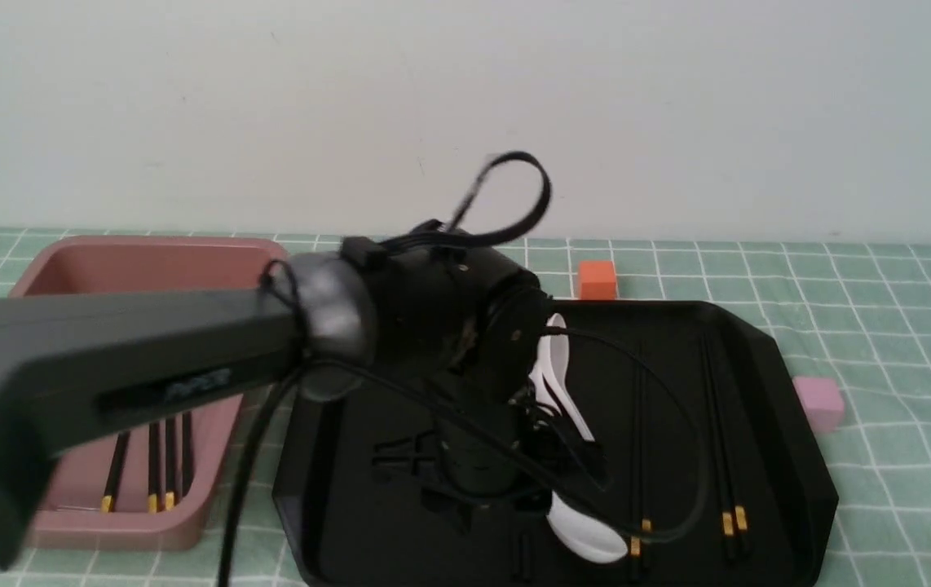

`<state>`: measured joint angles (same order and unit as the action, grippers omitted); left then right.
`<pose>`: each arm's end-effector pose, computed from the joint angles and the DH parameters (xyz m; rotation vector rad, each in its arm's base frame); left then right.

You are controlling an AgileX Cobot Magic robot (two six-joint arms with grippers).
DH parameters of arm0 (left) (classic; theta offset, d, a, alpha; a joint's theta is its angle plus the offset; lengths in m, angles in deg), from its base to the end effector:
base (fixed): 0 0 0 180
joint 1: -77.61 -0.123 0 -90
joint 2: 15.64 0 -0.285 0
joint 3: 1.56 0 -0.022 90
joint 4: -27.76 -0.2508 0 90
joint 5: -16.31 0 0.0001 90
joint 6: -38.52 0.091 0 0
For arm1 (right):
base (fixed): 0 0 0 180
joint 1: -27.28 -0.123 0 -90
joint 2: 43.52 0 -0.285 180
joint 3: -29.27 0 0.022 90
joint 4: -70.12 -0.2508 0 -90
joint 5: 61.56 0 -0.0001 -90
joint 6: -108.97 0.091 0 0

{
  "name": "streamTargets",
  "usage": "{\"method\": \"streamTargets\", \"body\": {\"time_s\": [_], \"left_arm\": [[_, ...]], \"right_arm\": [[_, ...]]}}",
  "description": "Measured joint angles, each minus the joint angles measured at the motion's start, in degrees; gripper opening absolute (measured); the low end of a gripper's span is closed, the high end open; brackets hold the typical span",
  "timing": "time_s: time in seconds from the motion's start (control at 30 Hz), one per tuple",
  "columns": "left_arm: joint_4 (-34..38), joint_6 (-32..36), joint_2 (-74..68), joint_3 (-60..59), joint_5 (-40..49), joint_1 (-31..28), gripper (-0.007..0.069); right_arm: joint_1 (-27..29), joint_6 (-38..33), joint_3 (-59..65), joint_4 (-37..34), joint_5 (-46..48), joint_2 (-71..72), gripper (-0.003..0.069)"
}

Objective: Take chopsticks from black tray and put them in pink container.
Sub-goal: 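Reach over to the black tray and grasp a pair of chopsticks with the left gripper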

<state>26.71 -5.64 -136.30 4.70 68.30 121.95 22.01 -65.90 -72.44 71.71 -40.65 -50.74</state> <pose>0.2900 -0.2815 0.1961 0.0187 2.9517 -0.2291 0.0527 0.0040 0.1746 -0.0195 1.8583 0.0988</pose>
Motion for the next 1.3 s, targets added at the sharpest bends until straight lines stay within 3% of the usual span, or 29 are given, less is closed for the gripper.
{"method": "streamTargets", "body": {"time_s": [0.73, 0.83, 1.03, 1.3], "left_arm": [[-0.1, -0.2, -7.7, 2.2, -6.8, 0.0, 0.0349], [-0.4, -0.2, -7.8, 2.3, -6.6, 0.0, 0.0316], [-1.8, -0.2, -8.2, 2.6, -5.0, 0.0, 0.0082], [-2.5, -1.7, -7.4, 2.6, -3.9, 0.0, 0.0092]], "right_arm": [[0.0, 0.0, 0.0, 0.0, 0.0, 0.0, 0.0239], [0.0, 0.0, 0.0, 0.0, 0.0, 0.0, 0.0239], [0.0, 0.0, 0.0, 0.0, 0.0, 0.0, 0.0239], [0.0, 0.0, 0.0, 0.0, 0.0, 0.0, 0.0239]]}}
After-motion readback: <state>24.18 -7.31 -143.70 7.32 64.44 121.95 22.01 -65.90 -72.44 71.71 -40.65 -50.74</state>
